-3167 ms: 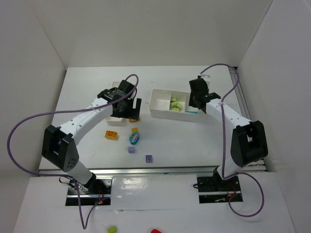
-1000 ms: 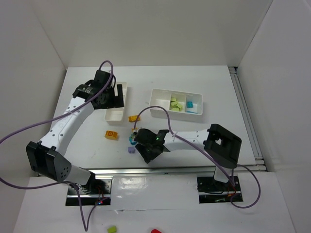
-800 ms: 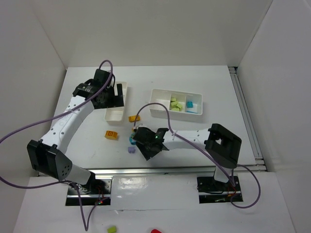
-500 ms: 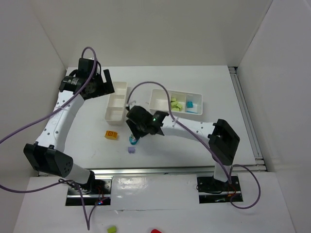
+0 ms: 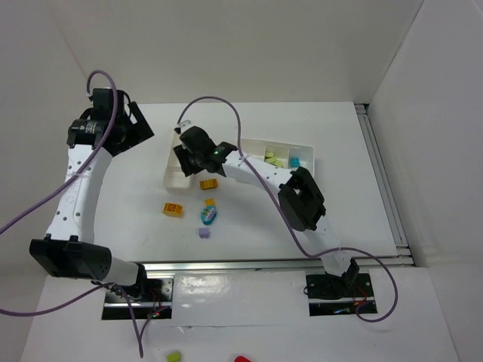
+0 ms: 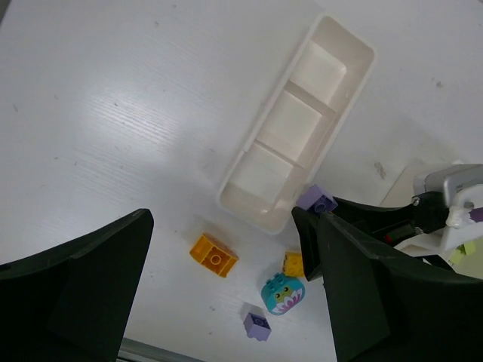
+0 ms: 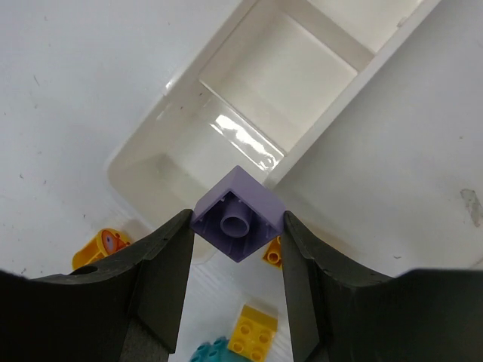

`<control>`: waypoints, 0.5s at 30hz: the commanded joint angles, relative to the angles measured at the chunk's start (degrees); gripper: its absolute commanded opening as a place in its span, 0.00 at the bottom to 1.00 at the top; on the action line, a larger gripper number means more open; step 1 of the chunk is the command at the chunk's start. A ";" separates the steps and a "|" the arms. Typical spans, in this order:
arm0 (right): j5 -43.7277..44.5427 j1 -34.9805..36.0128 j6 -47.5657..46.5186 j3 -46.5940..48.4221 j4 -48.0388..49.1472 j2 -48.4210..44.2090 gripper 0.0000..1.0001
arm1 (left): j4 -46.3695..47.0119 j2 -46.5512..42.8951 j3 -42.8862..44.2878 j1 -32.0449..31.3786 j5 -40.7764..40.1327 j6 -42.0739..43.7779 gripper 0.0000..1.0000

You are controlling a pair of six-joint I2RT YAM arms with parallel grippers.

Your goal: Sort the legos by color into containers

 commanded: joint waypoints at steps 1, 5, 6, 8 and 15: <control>-3.62 0.02 -0.42 4.57 4.05 1.68 0.49 | -1.53 -2.70 2.95 1.80 -1.47 -2.89 0.98; -5.64 0.54 -0.42 7.13 4.05 4.32 0.54 | -1.53 -2.70 2.95 3.02 0.37 -3.42 0.98; -5.65 0.55 -0.42 7.65 4.05 4.93 0.57 | -1.53 -2.70 2.43 3.03 1.16 -3.42 0.98; -5.65 0.55 -0.42 8.70 4.76 5.63 0.65 | -1.53 -2.70 1.90 3.55 1.87 -3.42 0.98; -3.38 0.55 -0.42 7.58 3.17 3.63 0.83 | -1.53 -2.70 0.67 3.55 2.92 -2.28 0.98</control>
